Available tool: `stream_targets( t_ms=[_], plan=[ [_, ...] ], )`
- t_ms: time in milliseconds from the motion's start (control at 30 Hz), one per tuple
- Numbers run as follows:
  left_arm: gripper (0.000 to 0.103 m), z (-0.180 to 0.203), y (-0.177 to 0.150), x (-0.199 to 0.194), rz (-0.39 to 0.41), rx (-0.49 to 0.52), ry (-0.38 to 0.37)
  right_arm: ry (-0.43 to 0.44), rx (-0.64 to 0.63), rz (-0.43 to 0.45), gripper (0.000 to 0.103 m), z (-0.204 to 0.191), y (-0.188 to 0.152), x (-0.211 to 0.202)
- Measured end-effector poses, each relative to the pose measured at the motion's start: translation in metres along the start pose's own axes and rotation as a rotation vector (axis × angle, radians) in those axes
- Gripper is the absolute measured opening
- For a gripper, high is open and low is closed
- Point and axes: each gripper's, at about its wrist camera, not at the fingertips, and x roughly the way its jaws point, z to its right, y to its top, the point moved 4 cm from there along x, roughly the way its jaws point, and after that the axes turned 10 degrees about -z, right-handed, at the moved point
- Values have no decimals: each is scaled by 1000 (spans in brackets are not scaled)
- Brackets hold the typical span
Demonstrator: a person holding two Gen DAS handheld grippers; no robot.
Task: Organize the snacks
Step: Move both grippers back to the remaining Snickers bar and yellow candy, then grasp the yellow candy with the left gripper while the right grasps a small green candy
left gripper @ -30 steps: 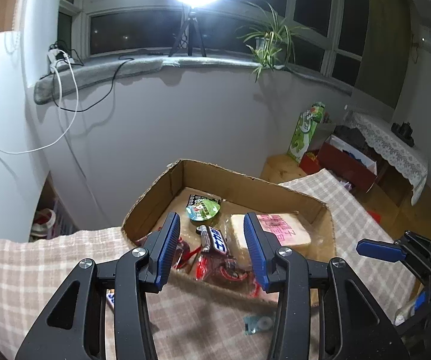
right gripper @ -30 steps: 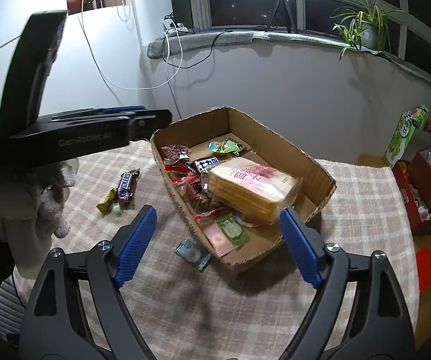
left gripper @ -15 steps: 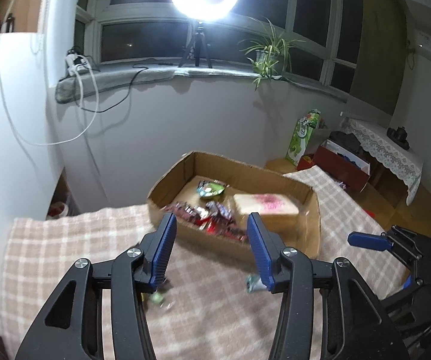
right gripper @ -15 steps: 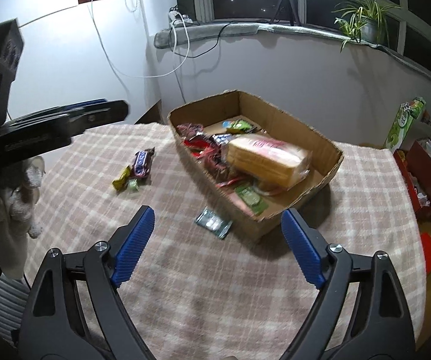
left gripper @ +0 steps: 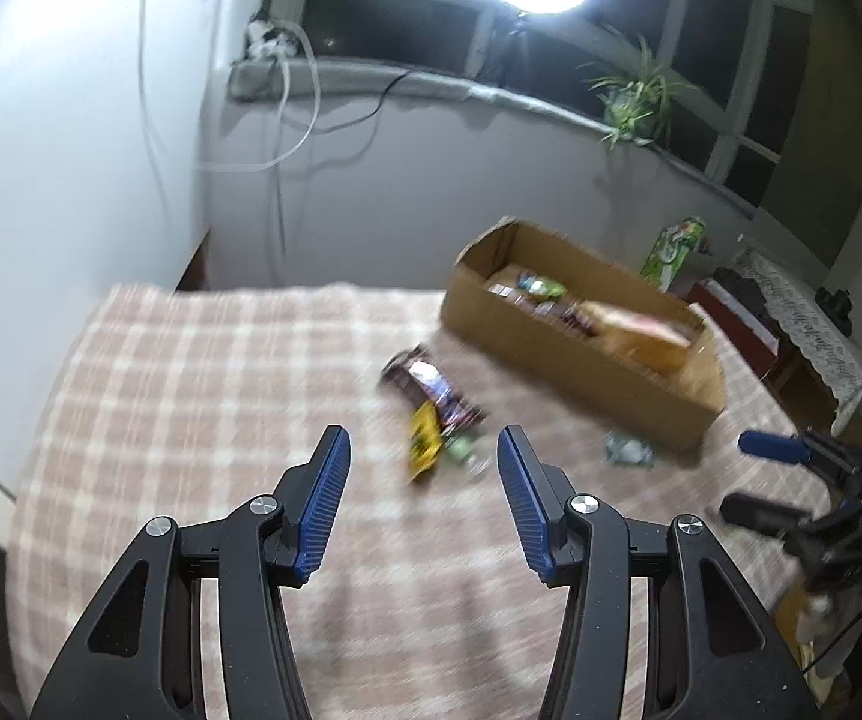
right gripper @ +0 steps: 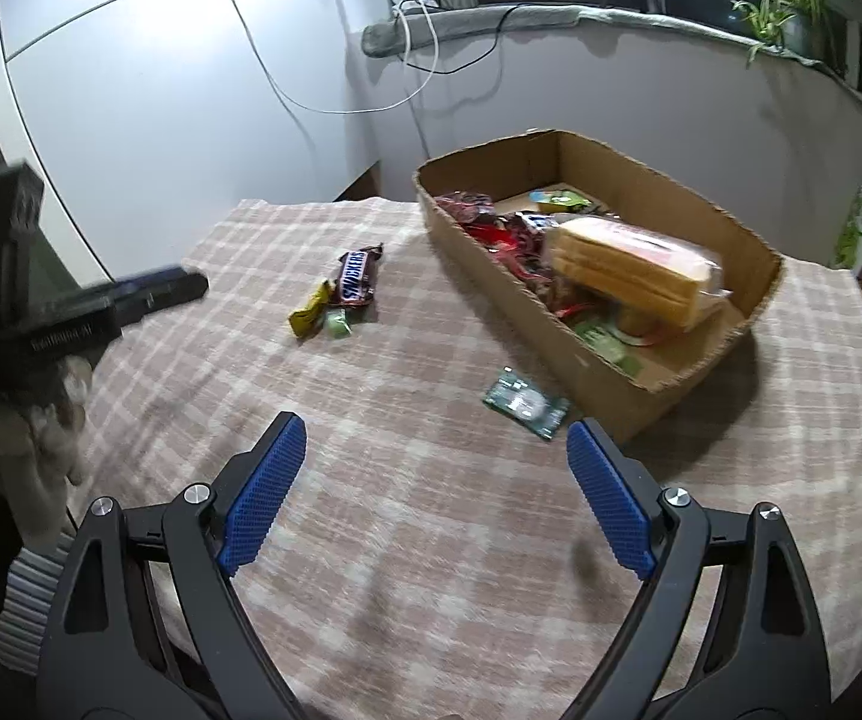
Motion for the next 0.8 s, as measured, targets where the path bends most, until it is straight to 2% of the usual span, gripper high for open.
stream_targets(
  t_ms=[67,167,233,333,600,800],
  plan=[
    [50,-6,-7,5,-15,-11,-2,11,-2,-6,80,-2,5,6],
    [50,-8,-13,15,-42,-12,-11,28,-3,-18,76,-4,8,16],
    [50,-6,-16,21,-59,-5,-26,51,-6,-39,64,-6,7,24],
    [48,1,-16,32,-79,18,-46,63,-22,-72,55,-11,9,38],
    [45,2,-10,60,-118,23,-70,68,-107,-112,43,-34,25,69],
    [40,-3,-1,77,-131,22,-69,67,-170,-136,40,-49,39,92]
  ],
)
